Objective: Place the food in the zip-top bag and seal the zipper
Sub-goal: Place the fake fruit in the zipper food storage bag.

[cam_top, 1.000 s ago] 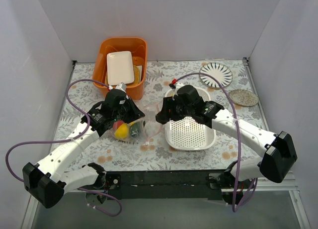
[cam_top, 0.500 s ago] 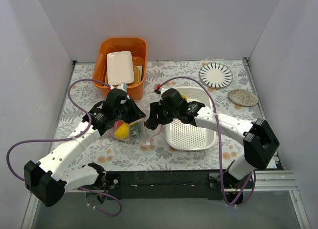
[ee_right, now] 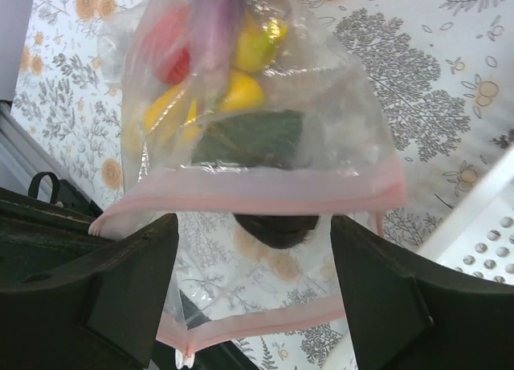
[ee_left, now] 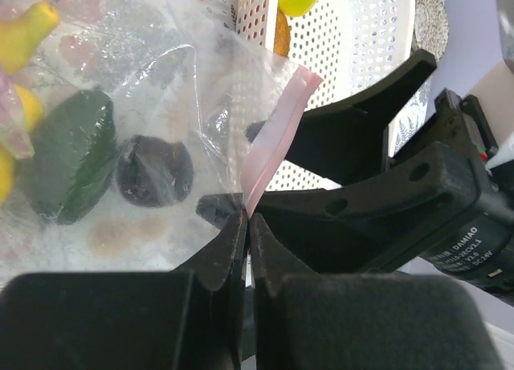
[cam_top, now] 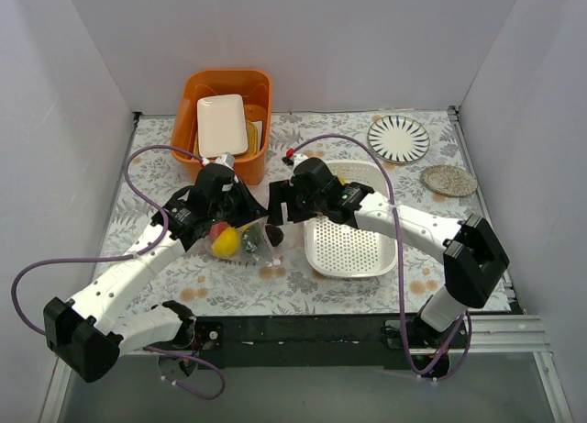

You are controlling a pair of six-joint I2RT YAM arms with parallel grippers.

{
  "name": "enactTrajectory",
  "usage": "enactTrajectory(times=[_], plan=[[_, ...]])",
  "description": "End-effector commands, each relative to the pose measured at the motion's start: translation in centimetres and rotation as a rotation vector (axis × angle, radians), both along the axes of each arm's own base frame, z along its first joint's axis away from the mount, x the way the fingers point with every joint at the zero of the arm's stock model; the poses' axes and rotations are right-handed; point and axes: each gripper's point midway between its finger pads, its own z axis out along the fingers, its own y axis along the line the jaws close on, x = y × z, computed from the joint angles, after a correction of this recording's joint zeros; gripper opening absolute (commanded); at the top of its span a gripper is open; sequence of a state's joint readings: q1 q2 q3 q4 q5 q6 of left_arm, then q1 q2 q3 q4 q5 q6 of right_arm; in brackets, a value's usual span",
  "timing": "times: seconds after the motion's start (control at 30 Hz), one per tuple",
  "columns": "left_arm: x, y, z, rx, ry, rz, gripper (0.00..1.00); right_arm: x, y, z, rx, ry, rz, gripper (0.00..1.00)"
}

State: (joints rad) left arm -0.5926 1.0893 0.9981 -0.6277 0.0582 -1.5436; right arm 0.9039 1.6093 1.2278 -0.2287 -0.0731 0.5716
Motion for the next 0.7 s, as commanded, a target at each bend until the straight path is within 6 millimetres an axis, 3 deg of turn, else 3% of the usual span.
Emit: enactTrajectory(times=[0.0, 0.03, 0.07, 0.17, 0.3, 0.47, 0.67], plan=[[-0.1, 0.1, 1.7, -0.015, -0.04, -0.002, 0.0, 1.5, -2.0, 3.9, 0.044, -0.15, -0.108, 0.86], [-0.1, 0.1, 1.8, -0.018, -0.041, -0.001, 0.0, 1.3, -2.9, 3.3, 0.025, -0.155, -0.126, 0.88], [-0.1, 0.1, 1.8, -0.019, -0.042, 0.0, 0.0, 1.3, -3.6, 4.5, 0.04, -0.182, -0.147, 0.88], [-0.2, 0.0, 1.9, -0.025, -0.043, -0.001, 0.0, 1.8, -6.8, 4.5, -0.018, -0.218, -0.249, 0.9], [0.0, -0.1, 2.0, -0.028, -0.045, -0.004, 0.0, 2.9, -11.0, 3.1, -0.107, -0.204, -0.373, 0.93], [-0.1, -0.2, 1.8, -0.027, -0.039, -0.009, 0.0, 3.2, -13.5, 0.2, -0.2, -0.123, -0.4, 0.91], [-0.1, -0.1, 1.8, -0.031, -0.041, -0.003, 0.0, 4.1, -14.9, -1.8, -0.237, -0.057, -0.401, 0.91]])
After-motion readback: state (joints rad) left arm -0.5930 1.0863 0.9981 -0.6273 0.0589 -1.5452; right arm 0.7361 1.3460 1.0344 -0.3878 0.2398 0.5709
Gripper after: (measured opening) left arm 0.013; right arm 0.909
